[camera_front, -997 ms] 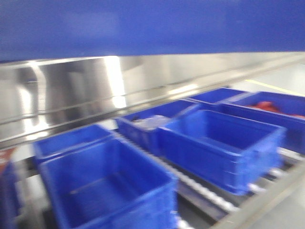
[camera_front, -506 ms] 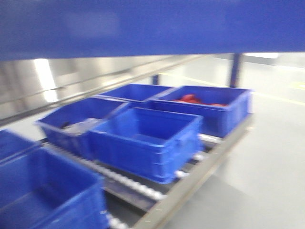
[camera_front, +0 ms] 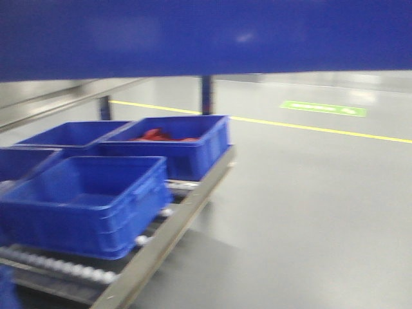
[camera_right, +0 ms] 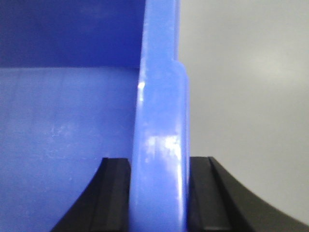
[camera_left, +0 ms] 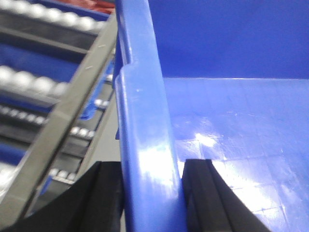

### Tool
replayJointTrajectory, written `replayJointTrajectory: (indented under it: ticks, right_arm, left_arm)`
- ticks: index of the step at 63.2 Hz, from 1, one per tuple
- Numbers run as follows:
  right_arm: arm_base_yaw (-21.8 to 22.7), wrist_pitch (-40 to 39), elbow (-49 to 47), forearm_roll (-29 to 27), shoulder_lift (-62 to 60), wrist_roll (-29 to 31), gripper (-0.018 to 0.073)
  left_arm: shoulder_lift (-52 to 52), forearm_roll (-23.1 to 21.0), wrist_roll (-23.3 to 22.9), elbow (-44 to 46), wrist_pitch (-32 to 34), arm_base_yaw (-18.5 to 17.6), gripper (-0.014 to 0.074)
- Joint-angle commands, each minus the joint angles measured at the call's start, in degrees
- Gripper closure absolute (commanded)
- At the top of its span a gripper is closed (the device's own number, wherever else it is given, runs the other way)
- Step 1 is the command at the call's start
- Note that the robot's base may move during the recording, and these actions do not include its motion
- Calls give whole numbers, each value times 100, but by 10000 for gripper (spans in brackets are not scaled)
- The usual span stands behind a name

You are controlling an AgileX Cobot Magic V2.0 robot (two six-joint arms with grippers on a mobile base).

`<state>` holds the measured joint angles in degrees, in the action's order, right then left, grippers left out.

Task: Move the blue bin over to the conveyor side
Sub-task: 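Hold the blue bin with both grippers while turning away from the shelf, then carry the blue bin across the floor toward the grey conveyor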

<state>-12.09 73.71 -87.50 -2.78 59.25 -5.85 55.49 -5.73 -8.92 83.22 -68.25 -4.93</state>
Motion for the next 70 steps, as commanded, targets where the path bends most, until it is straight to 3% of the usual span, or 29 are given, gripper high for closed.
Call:
replayJointTrajectory:
  ticks: [1, 70]
  right_arm:
    - [41, -529, -78, 358, -120, 72, 637]
    - [41, -529, -78, 358, -120, 72, 637]
  left_arm:
    - [-104, 224, 98, 85, 498, -8, 615]
    - [-104, 224, 98, 85, 498, -8, 615]
